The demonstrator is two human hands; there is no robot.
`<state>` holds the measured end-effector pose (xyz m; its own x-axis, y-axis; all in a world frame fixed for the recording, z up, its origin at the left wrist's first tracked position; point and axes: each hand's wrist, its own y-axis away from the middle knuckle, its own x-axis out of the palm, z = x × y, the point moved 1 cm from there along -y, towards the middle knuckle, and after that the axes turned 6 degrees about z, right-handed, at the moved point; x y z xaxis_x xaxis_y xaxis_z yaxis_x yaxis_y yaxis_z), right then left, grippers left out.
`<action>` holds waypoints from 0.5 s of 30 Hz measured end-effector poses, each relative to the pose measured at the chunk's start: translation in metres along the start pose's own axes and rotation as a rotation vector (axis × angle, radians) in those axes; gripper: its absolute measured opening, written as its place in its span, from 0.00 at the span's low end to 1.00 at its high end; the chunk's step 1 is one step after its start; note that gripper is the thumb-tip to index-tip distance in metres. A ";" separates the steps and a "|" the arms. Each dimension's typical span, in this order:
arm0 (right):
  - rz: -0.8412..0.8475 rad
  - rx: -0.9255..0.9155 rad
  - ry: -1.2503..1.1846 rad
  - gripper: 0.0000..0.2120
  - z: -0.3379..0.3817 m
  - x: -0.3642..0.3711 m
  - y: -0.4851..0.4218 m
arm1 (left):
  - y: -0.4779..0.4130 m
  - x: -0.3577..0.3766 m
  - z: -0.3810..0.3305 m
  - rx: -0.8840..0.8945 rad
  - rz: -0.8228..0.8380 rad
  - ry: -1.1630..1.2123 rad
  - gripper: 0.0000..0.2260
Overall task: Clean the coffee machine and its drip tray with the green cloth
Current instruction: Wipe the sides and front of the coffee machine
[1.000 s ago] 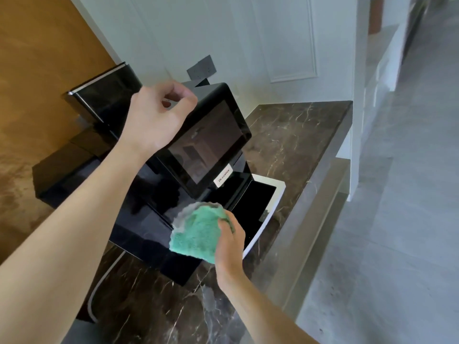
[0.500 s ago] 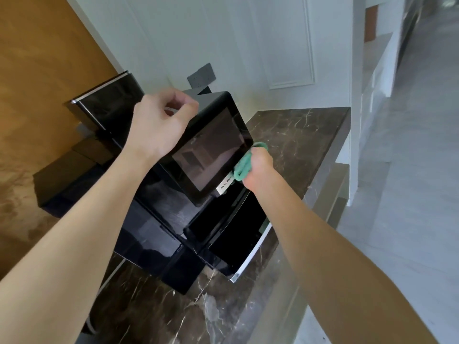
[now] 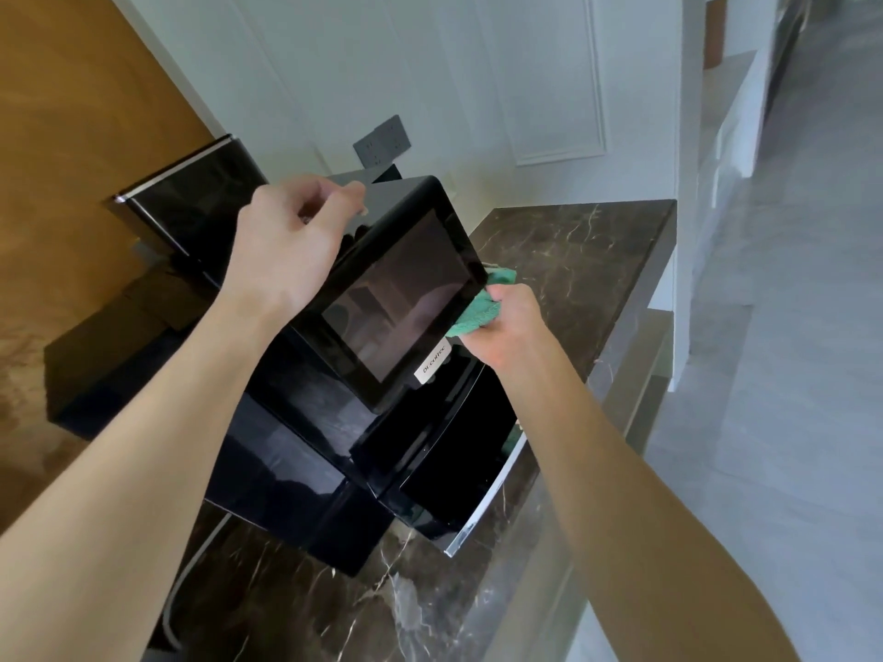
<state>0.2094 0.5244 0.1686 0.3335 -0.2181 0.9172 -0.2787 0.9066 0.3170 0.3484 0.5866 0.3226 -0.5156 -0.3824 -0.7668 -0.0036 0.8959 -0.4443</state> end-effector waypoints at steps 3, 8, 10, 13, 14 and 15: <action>-0.046 -0.019 0.002 0.18 -0.008 -0.011 0.001 | -0.001 0.001 0.000 0.004 0.011 0.006 0.16; -0.056 -0.070 -0.012 0.16 -0.030 -0.029 0.027 | -0.001 -0.001 0.002 -0.024 0.029 0.049 0.15; -0.032 -0.072 -0.071 0.15 -0.044 -0.030 0.040 | -0.002 0.000 0.002 -0.035 0.034 0.079 0.15; -0.048 -0.089 -0.178 0.13 -0.060 -0.026 0.051 | -0.003 0.000 0.002 -0.045 0.039 0.089 0.17; -0.064 -0.090 -0.220 0.12 -0.066 -0.023 0.055 | -0.004 0.000 0.003 -0.049 0.039 0.091 0.18; -0.082 -0.088 -0.264 0.11 -0.071 -0.019 0.059 | -0.004 0.000 0.003 -0.050 0.036 0.093 0.19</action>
<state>0.2509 0.6082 0.1527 0.1020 -0.3679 0.9243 -0.1774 0.9075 0.3808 0.3511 0.5828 0.3228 -0.5933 -0.3292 -0.7346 -0.0252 0.9197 -0.3918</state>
